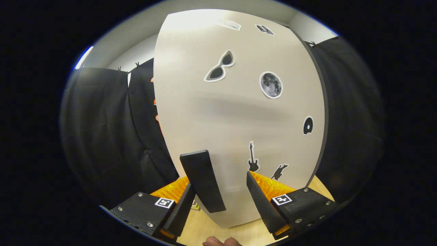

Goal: Open the shoe cabinet door, grab the shoes and put them into the shoe cabinet, then close the shoe cabinet door.

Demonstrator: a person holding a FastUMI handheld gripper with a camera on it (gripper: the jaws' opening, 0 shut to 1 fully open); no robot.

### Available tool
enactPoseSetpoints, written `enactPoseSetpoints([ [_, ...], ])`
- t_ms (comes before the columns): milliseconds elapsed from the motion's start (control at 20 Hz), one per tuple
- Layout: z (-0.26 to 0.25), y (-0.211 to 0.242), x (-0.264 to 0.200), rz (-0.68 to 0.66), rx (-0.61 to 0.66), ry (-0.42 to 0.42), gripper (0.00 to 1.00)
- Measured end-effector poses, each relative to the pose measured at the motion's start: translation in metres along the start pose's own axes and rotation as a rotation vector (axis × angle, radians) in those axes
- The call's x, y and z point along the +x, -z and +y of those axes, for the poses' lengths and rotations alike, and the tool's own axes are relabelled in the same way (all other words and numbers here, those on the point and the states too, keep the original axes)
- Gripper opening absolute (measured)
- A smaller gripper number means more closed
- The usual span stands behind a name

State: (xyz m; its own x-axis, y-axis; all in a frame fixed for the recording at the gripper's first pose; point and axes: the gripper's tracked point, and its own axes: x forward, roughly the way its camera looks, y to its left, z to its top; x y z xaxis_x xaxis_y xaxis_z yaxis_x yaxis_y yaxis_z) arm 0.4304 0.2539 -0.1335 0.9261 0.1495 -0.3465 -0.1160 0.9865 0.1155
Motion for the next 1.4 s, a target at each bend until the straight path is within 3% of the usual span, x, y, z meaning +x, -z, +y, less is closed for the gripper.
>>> enactPoseSetpoints([
  [250, 0.006, -0.003, 0.025, 0.019, 0.014, -0.048, 0.89],
  [550, 0.008, -0.005, 0.035, 0.003, -0.038, -0.026, 0.92],
  [1150, 0.009, 0.0, 0.036, 0.022, 0.009, -0.022, 0.93],
  [1400, 0.033, 0.006, 0.016, 0.046, 0.084, -0.07, 0.91],
])
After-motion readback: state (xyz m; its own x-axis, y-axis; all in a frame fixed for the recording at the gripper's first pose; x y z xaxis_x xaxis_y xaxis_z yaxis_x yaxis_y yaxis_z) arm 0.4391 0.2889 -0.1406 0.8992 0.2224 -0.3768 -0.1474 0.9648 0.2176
